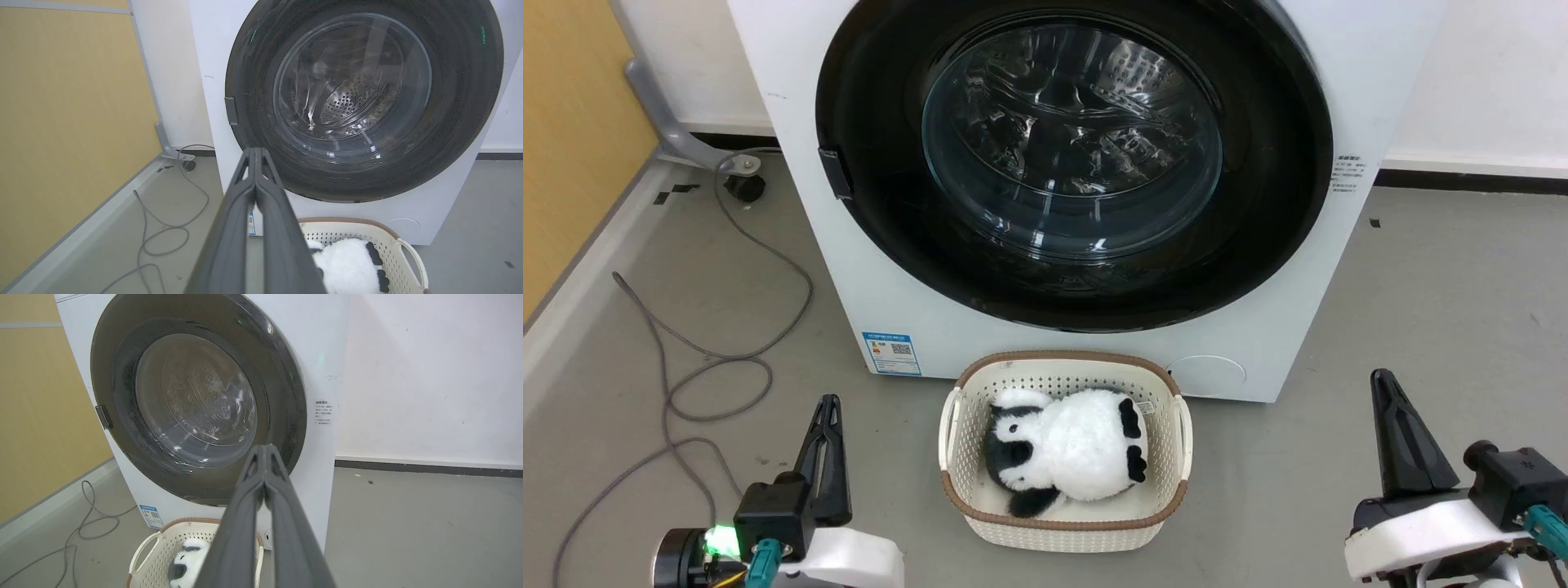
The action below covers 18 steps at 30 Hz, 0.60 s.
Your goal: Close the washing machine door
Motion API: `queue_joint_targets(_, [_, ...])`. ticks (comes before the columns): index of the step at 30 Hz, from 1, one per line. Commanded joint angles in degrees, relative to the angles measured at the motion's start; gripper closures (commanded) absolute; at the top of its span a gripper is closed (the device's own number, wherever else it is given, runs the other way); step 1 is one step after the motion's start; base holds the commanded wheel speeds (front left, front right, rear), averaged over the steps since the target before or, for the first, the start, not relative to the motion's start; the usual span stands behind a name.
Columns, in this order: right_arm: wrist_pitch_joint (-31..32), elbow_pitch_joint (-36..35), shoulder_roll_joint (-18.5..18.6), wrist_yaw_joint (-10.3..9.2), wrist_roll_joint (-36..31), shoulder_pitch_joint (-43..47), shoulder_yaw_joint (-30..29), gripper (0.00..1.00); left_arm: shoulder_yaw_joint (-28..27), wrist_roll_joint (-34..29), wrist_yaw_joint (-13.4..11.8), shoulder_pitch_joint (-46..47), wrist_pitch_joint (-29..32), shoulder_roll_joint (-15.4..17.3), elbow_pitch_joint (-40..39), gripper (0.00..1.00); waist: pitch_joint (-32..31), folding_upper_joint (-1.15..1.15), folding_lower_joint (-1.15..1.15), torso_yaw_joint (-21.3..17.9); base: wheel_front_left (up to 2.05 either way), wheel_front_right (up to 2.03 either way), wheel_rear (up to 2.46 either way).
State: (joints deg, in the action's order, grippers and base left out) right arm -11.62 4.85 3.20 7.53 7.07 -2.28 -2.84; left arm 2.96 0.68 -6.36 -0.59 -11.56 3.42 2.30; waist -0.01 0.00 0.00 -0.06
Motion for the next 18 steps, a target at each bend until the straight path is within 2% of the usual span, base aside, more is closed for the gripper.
queue_joint_targets(1, [0.3,-0.4,-0.1,-0.01,-0.5,0.5,0.2,1.00,-0.2,-0.1,0.3,0.1,0.3,0.0,-0.2,1.00,0.0,0.00,0.00,0.0,0.00,0.00,0.00])
queue_joint_targets(18, [2.3,-1.2,-0.1,-0.02,-1.7,0.8,0.6,1.00,-0.7,-0.2,1.4,0.2,2.3,-0.1,-0.6,1.00,0.0,0.00,0.00,0.0,0.00,0.00,0.00])
